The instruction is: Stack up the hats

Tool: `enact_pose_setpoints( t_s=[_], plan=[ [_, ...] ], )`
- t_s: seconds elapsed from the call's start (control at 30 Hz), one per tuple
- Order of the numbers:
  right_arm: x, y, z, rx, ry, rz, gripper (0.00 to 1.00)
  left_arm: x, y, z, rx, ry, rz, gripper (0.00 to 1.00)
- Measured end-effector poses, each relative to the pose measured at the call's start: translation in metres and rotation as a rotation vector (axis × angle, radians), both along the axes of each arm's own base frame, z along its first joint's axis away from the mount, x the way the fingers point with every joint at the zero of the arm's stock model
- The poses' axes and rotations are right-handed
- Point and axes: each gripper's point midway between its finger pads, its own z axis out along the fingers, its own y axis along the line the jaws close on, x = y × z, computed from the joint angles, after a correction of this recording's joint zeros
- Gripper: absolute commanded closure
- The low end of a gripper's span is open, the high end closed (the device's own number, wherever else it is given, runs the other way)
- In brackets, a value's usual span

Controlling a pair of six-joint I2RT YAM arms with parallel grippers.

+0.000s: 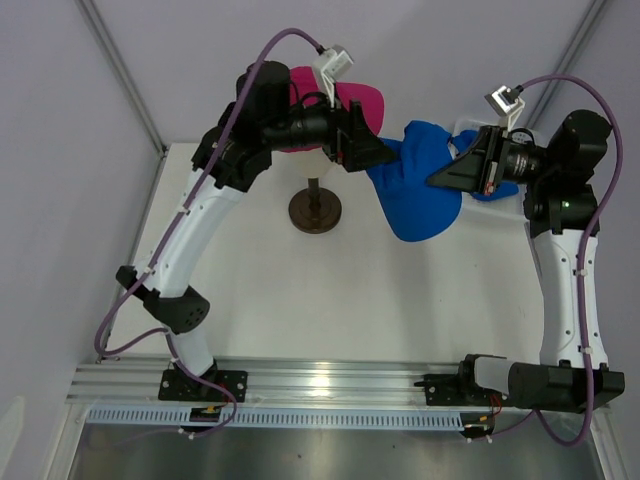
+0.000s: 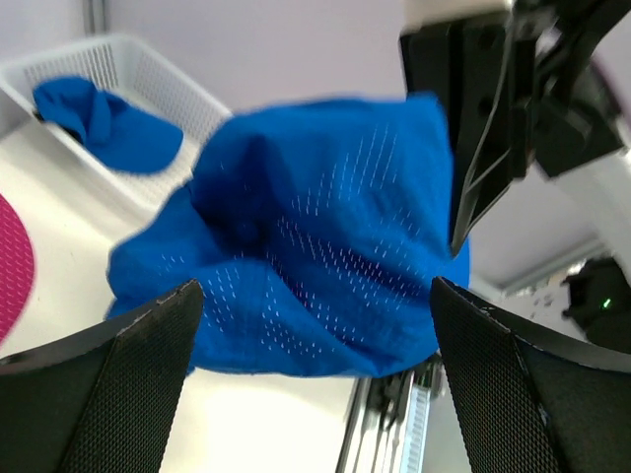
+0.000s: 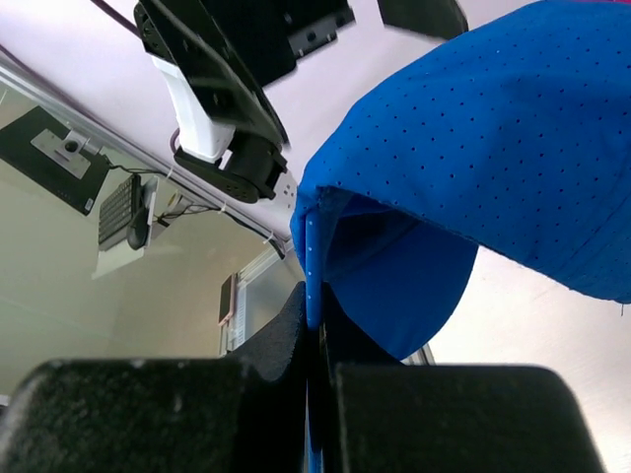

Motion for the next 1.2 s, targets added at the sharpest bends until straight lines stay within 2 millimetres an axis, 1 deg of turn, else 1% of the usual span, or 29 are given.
enact_pose_setpoints(
  t_s=[0.07, 0.17, 0.27, 0.37, 0.43, 0.47, 0.5, 0.53, 0.57, 0.63, 0.67, 0.7, 0.73, 0.77, 0.83, 0.93, 0.97, 1.0, 1.03, 1.07, 1.1, 1.13, 1.2],
  plan=[
    [0.0, 0.0, 0.001, 0.0, -0.004, 0.0, 0.99, -0.006, -0.004, -0.015, 0.049, 0.007, -0.021, 0.0],
    [-0.001, 0.0, 0.001, 0.0, -0.005, 0.002, 0.99, -0.009, -0.008, -0.037, 0.118, 0.004, -0.034, 0.01],
    [-0.001, 0.001, 0.001, 0.002, 0.002, 0.005, 0.99, -0.01, -0.01, -0.053, 0.164, -0.006, -0.046, 0.01],
    [0.001, 0.002, 0.001, 0.003, 0.016, 0.007, 0.99, -0.01, -0.011, -0.058, 0.185, -0.032, -0.057, 0.02],
    [0.003, 0.002, 0.0, 0.005, 0.027, 0.008, 0.99, -0.011, -0.013, -0.058, 0.193, -0.056, -0.057, 0.07],
    [0.003, 0.002, 0.001, 0.006, 0.032, 0.01, 1.0, -0.011, -0.015, -0.059, 0.199, -0.072, -0.052, 0.11],
    [0.004, 0.002, 0.001, 0.007, 0.041, 0.011, 1.0, -0.012, -0.018, -0.059, 0.205, -0.089, -0.048, 0.22],
    [0.005, 0.002, 0.001, 0.008, 0.048, 0.015, 1.0, -0.013, -0.02, -0.059, 0.208, -0.103, -0.046, 0.27],
    [0.006, 0.003, 0.0, 0.008, 0.058, 0.018, 1.0, -0.015, -0.024, -0.059, 0.214, -0.122, -0.045, 0.39],
    [0.008, 0.003, -0.001, 0.01, 0.077, 0.022, 1.0, -0.019, -0.03, -0.059, 0.222, -0.151, -0.044, 0.54],
    [0.01, 0.003, -0.002, 0.011, 0.083, 0.024, 1.0, -0.021, -0.033, -0.059, 0.226, -0.164, -0.044, 0.64],
    [0.011, 0.003, -0.003, 0.012, 0.091, 0.025, 1.0, -0.024, -0.036, -0.059, 0.227, -0.171, -0.046, 0.91],
    [0.013, 0.003, -0.003, 0.013, 0.094, 0.022, 1.0, -0.025, -0.038, -0.059, 0.225, -0.174, -0.045, 0.99],
    [0.015, 0.003, -0.003, 0.014, 0.094, 0.016, 1.0, -0.026, -0.04, -0.059, 0.224, -0.18, -0.046, 0.99],
    [0.017, 0.003, -0.002, 0.015, 0.096, 0.012, 1.0, -0.025, -0.043, -0.058, 0.219, -0.188, -0.038, 0.99],
    [0.018, 0.003, 0.002, 0.016, 0.082, 0.006, 1.0, -0.019, -0.045, -0.057, 0.208, -0.189, -0.006, 0.99],
    [0.019, 0.003, 0.003, 0.016, 0.075, 0.002, 1.0, -0.015, -0.044, -0.056, 0.206, -0.19, 0.013, 0.96],
    [0.02, 0.003, 0.004, 0.016, 0.072, -0.002, 1.0, -0.013, -0.043, -0.055, 0.206, -0.19, 0.03, 0.77],
    [0.021, 0.003, 0.005, 0.017, 0.069, -0.006, 1.0, -0.011, -0.041, -0.053, 0.207, -0.197, 0.05, 0.64],
    [0.021, 0.003, 0.005, 0.017, 0.068, -0.006, 1.0, -0.007, -0.036, -0.05, 0.207, -0.197, 0.077, 0.47],
    [0.021, 0.003, 0.006, 0.017, 0.068, -0.006, 1.0, -0.005, -0.032, -0.048, 0.209, -0.203, 0.095, 0.18],
    [0.022, 0.002, 0.006, 0.017, 0.069, -0.008, 1.0, -0.003, -0.026, -0.044, 0.208, -0.208, 0.115, 0.13],
    [0.025, 0.001, 0.007, 0.018, 0.071, -0.016, 1.0, 0.004, -0.011, -0.034, 0.194, -0.208, 0.16, 0.07]
  ],
)
